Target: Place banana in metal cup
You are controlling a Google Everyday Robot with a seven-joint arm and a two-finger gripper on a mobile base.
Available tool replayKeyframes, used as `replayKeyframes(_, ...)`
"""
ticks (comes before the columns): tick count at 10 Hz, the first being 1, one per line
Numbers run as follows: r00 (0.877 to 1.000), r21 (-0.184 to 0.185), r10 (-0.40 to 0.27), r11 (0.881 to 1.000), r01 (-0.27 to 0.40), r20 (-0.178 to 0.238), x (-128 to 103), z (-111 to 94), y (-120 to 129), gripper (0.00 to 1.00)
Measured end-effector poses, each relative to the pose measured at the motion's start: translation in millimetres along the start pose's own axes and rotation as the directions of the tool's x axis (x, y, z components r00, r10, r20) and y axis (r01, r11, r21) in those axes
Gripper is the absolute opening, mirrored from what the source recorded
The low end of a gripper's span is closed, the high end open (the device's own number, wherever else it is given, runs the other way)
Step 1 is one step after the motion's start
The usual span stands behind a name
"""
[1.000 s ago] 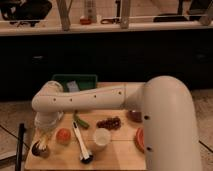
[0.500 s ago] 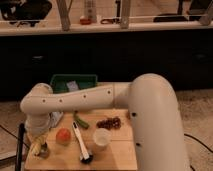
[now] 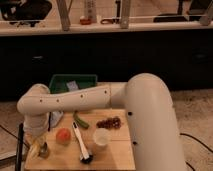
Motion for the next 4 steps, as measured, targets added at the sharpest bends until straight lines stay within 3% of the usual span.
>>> replayKeyframes(4, 1.000, 0.001, -0.004, 1.000, 0.004, 0.017, -2.2, 3.6, -0.1, 0.02)
